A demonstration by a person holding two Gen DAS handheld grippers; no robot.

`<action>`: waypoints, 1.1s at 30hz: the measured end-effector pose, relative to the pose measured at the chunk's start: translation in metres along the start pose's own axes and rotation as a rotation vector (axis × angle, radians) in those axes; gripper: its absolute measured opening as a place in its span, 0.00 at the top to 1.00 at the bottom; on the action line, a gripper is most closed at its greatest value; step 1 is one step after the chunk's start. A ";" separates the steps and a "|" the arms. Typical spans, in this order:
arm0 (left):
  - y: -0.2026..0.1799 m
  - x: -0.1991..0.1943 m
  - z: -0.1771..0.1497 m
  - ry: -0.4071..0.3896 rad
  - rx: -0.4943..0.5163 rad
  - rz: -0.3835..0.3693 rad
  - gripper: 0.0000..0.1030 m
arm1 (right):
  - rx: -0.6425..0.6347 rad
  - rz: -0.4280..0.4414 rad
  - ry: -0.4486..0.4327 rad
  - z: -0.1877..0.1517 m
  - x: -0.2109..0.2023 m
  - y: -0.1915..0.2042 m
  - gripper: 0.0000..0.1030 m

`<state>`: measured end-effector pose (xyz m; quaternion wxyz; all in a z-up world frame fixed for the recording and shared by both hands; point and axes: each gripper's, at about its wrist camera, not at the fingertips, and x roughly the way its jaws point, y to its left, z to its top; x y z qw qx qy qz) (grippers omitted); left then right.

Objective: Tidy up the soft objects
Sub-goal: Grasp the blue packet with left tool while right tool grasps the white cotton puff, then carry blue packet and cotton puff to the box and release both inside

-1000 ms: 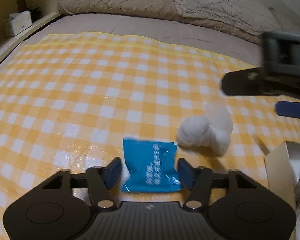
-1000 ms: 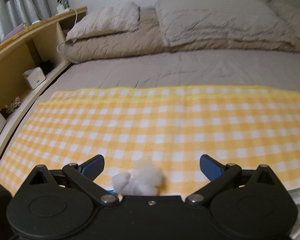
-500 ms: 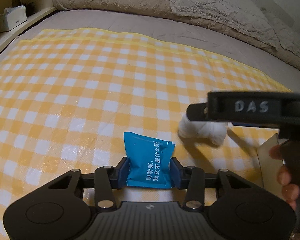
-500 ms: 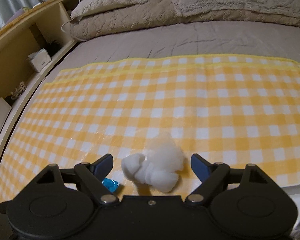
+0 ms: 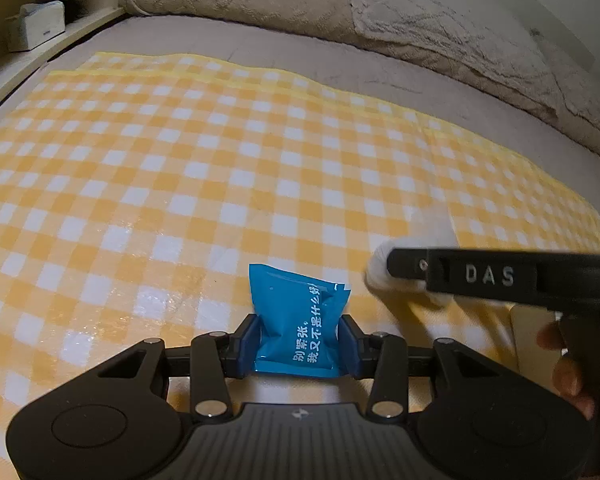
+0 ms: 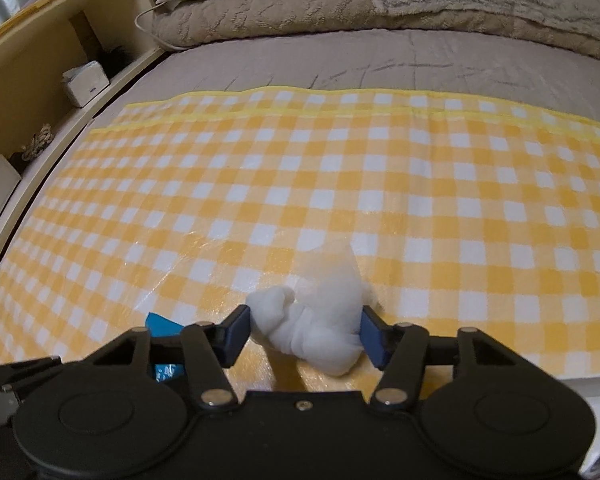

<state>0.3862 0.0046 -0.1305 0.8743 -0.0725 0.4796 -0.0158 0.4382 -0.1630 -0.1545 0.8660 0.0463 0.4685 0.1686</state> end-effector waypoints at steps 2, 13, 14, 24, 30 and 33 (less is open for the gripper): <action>-0.001 -0.005 0.002 -0.008 -0.004 0.000 0.57 | -0.009 0.001 0.001 -0.002 -0.005 0.002 0.48; -0.006 -0.043 0.002 -0.056 -0.046 -0.020 0.57 | -0.053 -0.004 -0.009 -0.007 -0.040 0.010 0.52; -0.007 -0.047 0.002 -0.062 -0.048 -0.023 0.57 | -0.052 -0.002 -0.013 -0.007 -0.044 0.011 0.52; -0.021 -0.092 -0.001 -0.129 -0.048 -0.059 0.57 | -0.063 -0.017 -0.088 -0.015 -0.101 0.011 0.52; -0.030 -0.118 -0.003 -0.174 -0.053 -0.098 0.57 | -0.051 -0.023 -0.144 -0.020 -0.141 0.000 0.52; -0.037 -0.131 -0.004 -0.199 -0.044 -0.121 0.57 | -0.035 -0.021 -0.177 -0.024 -0.164 -0.008 0.52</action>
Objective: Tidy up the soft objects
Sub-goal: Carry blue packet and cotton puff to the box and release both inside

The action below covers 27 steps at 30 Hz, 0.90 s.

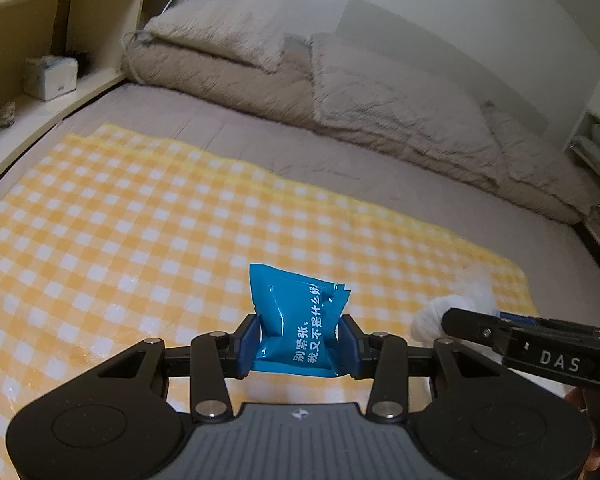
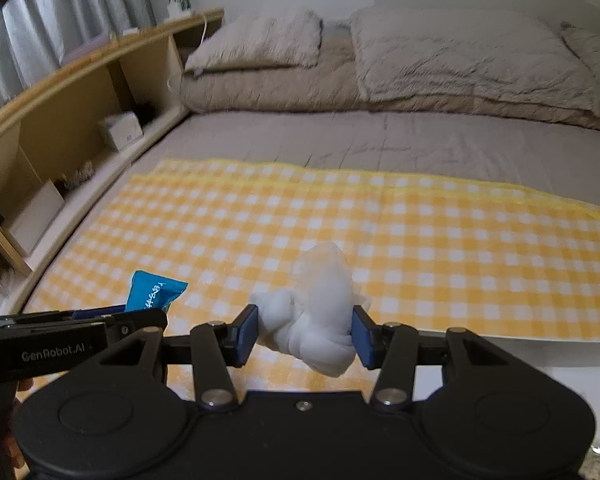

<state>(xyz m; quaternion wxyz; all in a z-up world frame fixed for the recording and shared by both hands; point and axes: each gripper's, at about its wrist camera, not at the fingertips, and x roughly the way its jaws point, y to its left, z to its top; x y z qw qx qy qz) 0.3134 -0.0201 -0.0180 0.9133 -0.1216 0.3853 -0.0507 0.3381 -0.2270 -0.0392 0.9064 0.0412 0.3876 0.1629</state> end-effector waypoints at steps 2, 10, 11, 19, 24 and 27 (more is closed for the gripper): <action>-0.006 -0.007 0.000 -0.012 0.006 -0.019 0.57 | 0.011 0.000 -0.020 -0.001 -0.014 -0.005 0.51; -0.029 -0.022 -0.004 -0.029 0.020 -0.098 0.57 | 0.032 -0.028 -0.082 -0.010 -0.067 -0.025 0.51; -0.031 -0.023 -0.005 -0.030 0.021 -0.106 0.57 | 0.036 -0.033 -0.089 -0.011 -0.073 -0.028 0.51; -0.060 -0.019 -0.012 -0.009 0.063 -0.167 0.57 | 0.082 -0.082 -0.142 -0.015 -0.109 -0.056 0.51; -0.083 -0.007 -0.020 0.031 0.127 -0.198 0.57 | 0.113 -0.125 -0.153 -0.018 -0.121 -0.079 0.51; -0.097 0.001 -0.027 0.060 0.176 -0.215 0.57 | 0.135 -0.165 -0.154 -0.021 -0.124 -0.094 0.51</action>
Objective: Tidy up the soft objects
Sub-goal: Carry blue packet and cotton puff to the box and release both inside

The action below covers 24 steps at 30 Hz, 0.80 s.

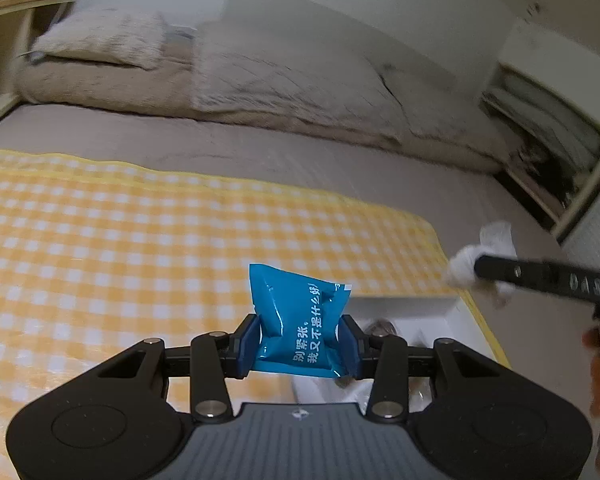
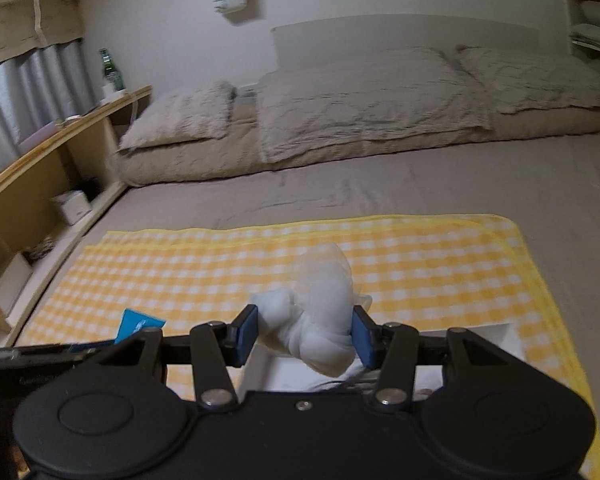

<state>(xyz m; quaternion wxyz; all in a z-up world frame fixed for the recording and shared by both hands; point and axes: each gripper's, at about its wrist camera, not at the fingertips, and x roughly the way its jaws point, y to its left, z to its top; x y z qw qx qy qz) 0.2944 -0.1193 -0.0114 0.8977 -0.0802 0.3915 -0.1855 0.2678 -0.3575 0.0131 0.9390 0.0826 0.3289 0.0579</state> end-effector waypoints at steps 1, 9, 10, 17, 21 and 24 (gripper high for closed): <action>-0.004 0.004 -0.002 0.013 0.015 -0.006 0.57 | 0.011 -0.014 0.002 -0.001 0.000 -0.006 0.51; -0.031 0.045 -0.015 0.131 0.131 -0.031 0.57 | 0.081 -0.121 0.021 -0.006 0.005 -0.054 0.51; -0.035 0.052 -0.016 0.151 0.148 -0.030 0.57 | 0.088 -0.133 0.025 -0.007 0.006 -0.059 0.51; -0.050 0.092 -0.027 0.291 0.253 -0.022 0.57 | 0.120 -0.176 0.046 -0.010 0.013 -0.083 0.51; -0.053 0.106 -0.031 0.286 0.305 0.006 0.57 | 0.123 -0.187 0.055 -0.012 0.018 -0.091 0.51; -0.052 0.112 -0.033 0.284 0.321 0.002 0.57 | 0.125 -0.195 0.065 -0.013 0.023 -0.096 0.51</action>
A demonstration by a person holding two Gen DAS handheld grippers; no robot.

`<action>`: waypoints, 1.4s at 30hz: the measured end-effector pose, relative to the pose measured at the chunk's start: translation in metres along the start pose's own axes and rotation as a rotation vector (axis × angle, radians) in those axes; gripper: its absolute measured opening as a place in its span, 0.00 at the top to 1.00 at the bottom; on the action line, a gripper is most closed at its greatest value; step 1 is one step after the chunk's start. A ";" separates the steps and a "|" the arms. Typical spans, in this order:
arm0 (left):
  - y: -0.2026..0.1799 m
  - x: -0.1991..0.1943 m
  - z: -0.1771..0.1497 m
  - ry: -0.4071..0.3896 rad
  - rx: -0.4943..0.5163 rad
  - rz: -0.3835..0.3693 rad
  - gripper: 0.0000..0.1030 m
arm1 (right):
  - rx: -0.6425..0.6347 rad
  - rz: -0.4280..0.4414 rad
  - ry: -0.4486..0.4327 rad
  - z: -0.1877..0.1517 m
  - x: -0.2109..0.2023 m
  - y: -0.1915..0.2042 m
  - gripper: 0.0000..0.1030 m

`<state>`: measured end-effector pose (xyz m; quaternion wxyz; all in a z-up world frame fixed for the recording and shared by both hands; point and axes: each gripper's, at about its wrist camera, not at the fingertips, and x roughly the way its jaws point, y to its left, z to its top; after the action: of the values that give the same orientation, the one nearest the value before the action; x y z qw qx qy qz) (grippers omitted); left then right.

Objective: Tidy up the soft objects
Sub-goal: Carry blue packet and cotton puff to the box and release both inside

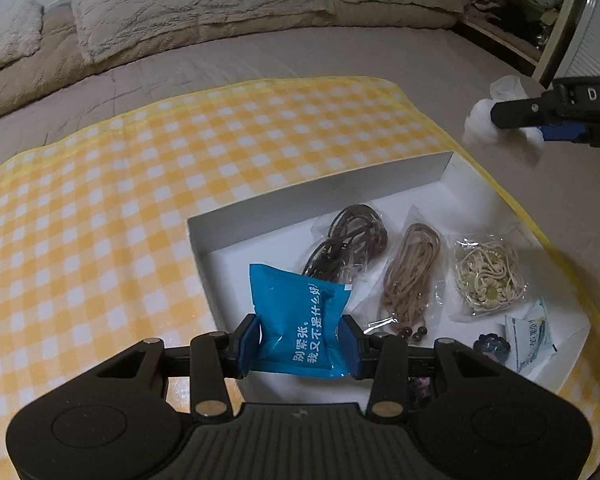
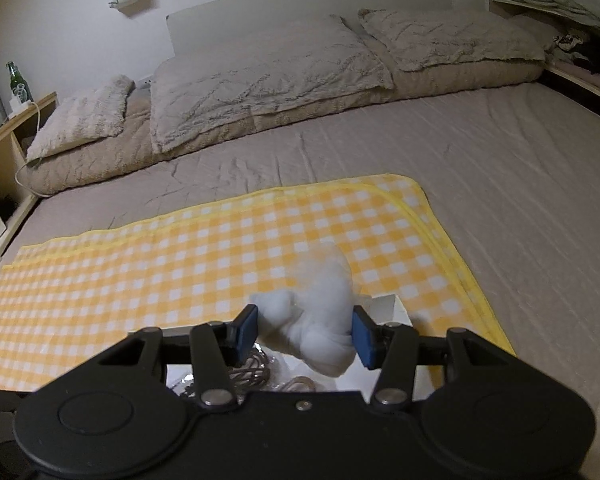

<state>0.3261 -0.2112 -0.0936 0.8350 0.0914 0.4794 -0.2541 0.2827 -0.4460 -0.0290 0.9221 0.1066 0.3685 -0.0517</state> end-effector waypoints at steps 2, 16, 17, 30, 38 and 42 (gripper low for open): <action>-0.004 0.008 -0.002 0.024 0.028 0.000 0.57 | 0.004 -0.005 0.004 0.000 0.003 -0.002 0.51; -0.026 0.025 -0.007 0.135 0.148 -0.057 0.57 | 0.032 -0.004 0.032 0.004 0.028 -0.004 0.51; -0.027 0.023 -0.006 0.125 0.143 -0.049 0.57 | 0.034 -0.005 0.036 0.004 0.030 -0.004 0.51; -0.016 0.027 -0.003 0.117 0.131 -0.023 0.32 | 0.015 -0.072 0.116 -0.001 0.064 -0.017 0.40; -0.022 0.019 -0.003 0.095 0.131 -0.041 0.16 | 0.010 -0.105 0.143 -0.008 0.065 -0.019 0.30; -0.023 0.012 -0.004 0.084 0.124 -0.048 0.15 | 0.003 -0.107 0.147 -0.010 0.059 -0.019 0.28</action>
<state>0.3161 -0.2336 -0.1036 0.8005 0.1421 0.4994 -0.2994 0.3151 -0.4630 -0.0800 0.8884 0.0917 0.4400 -0.0937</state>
